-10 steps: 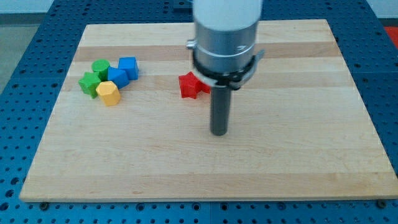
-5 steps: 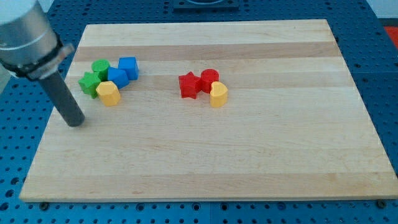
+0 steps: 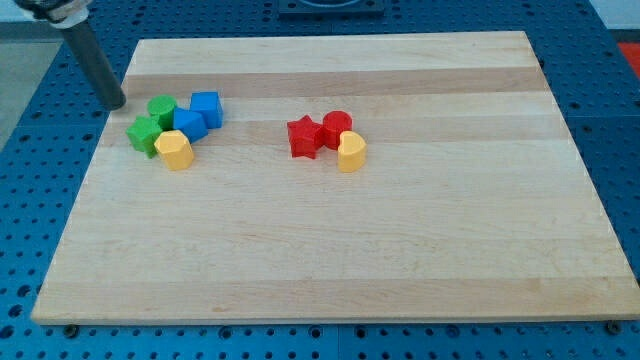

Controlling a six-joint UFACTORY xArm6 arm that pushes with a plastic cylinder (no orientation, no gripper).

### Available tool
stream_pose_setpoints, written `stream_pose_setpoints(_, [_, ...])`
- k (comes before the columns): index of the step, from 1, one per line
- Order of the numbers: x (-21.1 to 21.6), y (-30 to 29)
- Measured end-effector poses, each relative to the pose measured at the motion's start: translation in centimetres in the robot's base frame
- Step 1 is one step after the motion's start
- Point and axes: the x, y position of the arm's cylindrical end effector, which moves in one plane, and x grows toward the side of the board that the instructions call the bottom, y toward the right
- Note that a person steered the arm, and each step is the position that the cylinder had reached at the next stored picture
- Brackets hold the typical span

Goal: Separate the group of blocks

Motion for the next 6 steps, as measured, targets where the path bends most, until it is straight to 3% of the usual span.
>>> stream_pose_setpoints(6, [3.9,13.8])
